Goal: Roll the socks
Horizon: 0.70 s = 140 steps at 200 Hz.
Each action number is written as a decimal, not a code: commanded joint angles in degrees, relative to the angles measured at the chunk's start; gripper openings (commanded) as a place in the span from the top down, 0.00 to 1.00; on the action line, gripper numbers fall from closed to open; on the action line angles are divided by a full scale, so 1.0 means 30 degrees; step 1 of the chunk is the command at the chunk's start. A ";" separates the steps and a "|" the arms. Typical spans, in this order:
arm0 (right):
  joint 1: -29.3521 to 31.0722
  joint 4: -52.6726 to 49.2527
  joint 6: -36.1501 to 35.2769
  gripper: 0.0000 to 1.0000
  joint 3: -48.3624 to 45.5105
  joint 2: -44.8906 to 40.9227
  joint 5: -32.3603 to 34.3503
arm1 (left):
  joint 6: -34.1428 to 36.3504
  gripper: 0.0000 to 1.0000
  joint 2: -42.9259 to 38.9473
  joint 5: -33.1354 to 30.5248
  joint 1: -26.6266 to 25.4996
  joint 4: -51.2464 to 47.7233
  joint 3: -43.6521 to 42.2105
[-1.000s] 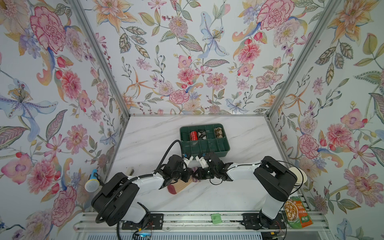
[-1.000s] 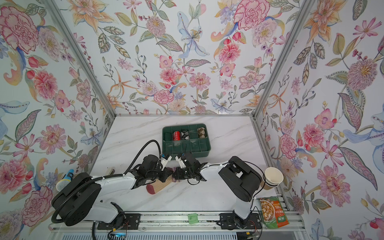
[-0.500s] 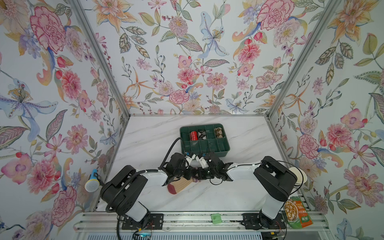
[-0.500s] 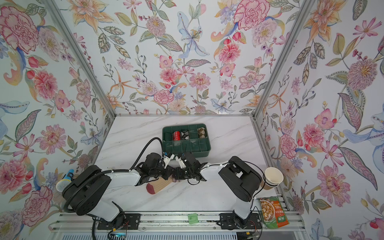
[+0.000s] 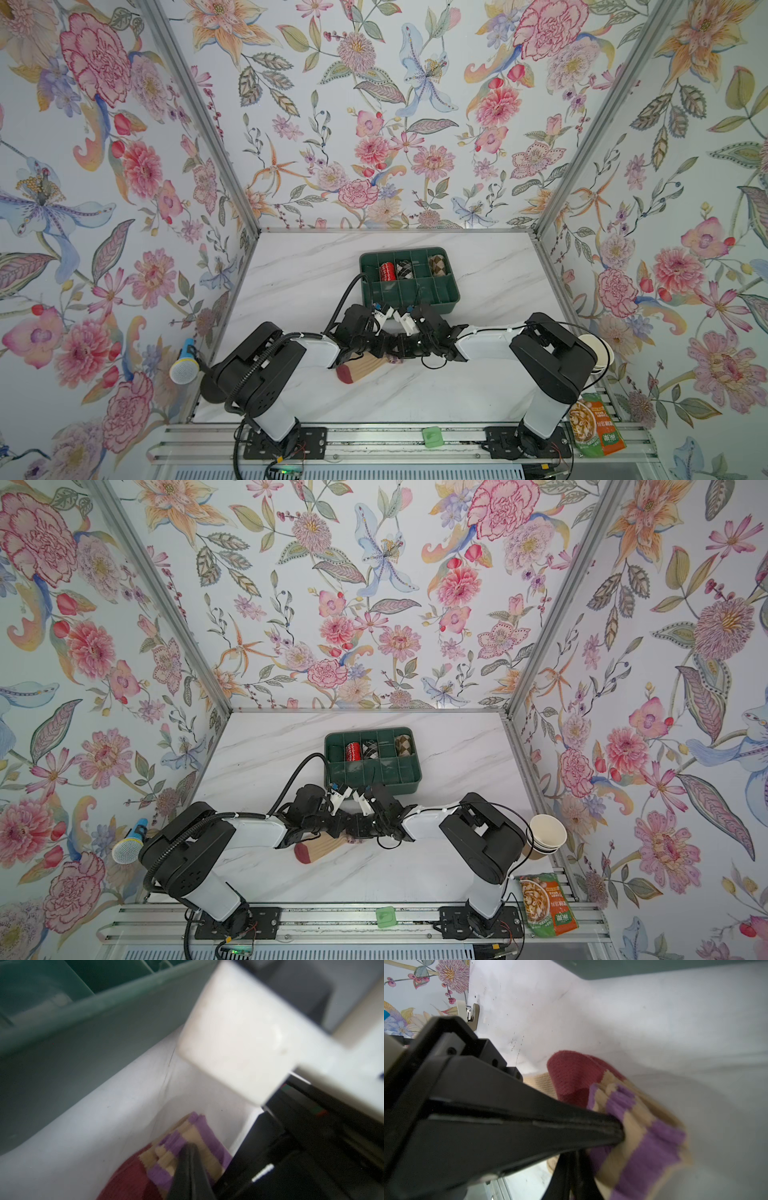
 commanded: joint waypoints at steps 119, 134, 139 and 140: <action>-0.1690 -0.1635 0.0714 0.63 -0.2709 -0.4578 0.0156 | 0.0017 1.00 0.0399 -0.0117 -0.0187 -0.0436 -0.1456; -0.1679 -0.0397 0.1453 0.63 -0.3401 -0.4349 -0.0246 | -0.0099 1.00 0.0429 -0.0060 -0.0198 -0.0240 -0.1585; -0.1689 -0.0084 0.1688 0.63 -0.3549 -0.4286 -0.0381 | -0.0113 1.00 0.0455 -0.0056 -0.0184 -0.0201 -0.1615; -0.1675 -0.0027 0.1728 0.63 -0.3586 -0.4253 -0.0405 | -0.0120 1.00 0.0459 -0.0056 -0.0192 -0.0198 -0.1616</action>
